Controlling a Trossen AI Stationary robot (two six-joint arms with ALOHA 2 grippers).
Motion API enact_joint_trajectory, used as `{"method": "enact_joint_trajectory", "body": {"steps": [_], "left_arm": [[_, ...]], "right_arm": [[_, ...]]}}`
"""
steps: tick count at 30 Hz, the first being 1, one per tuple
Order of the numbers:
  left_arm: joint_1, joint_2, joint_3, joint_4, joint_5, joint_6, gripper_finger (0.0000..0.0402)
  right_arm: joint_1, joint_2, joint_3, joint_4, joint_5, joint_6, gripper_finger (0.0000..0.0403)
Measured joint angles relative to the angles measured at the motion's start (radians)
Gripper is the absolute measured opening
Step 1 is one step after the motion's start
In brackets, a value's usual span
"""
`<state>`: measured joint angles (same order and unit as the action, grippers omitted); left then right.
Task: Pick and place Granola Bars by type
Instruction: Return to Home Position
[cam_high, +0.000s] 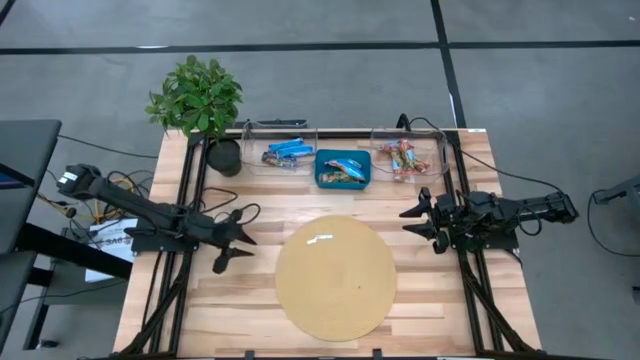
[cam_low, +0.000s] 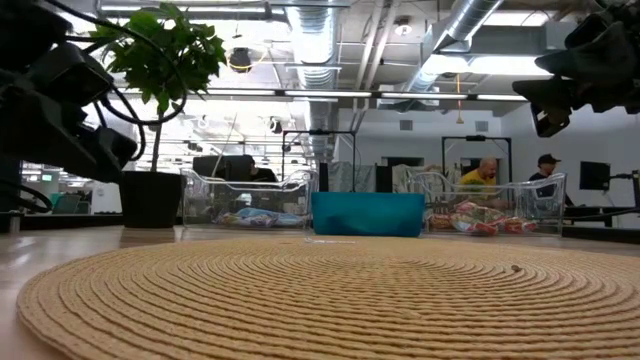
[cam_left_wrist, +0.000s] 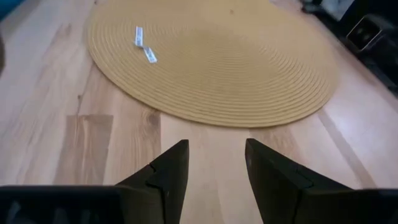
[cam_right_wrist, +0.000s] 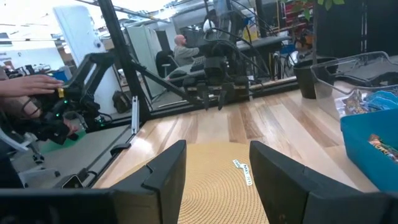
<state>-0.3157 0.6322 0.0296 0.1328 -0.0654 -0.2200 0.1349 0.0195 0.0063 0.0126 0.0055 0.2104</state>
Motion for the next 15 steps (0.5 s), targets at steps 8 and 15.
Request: {"method": "enact_joint_trajectory", "body": {"steps": [8,15], "left_arm": [[0.009,-0.231,-0.019,-0.072,-0.116,0.049,0.0150],[0.076,-0.406,-0.019,-0.064,-0.164,0.119,0.0150]], "right_arm": [[0.000,0.000,0.000,0.000,0.000,0.000,0.0169],[0.000,0.000,0.000,-0.001,-0.001,0.000,0.0169]]}}
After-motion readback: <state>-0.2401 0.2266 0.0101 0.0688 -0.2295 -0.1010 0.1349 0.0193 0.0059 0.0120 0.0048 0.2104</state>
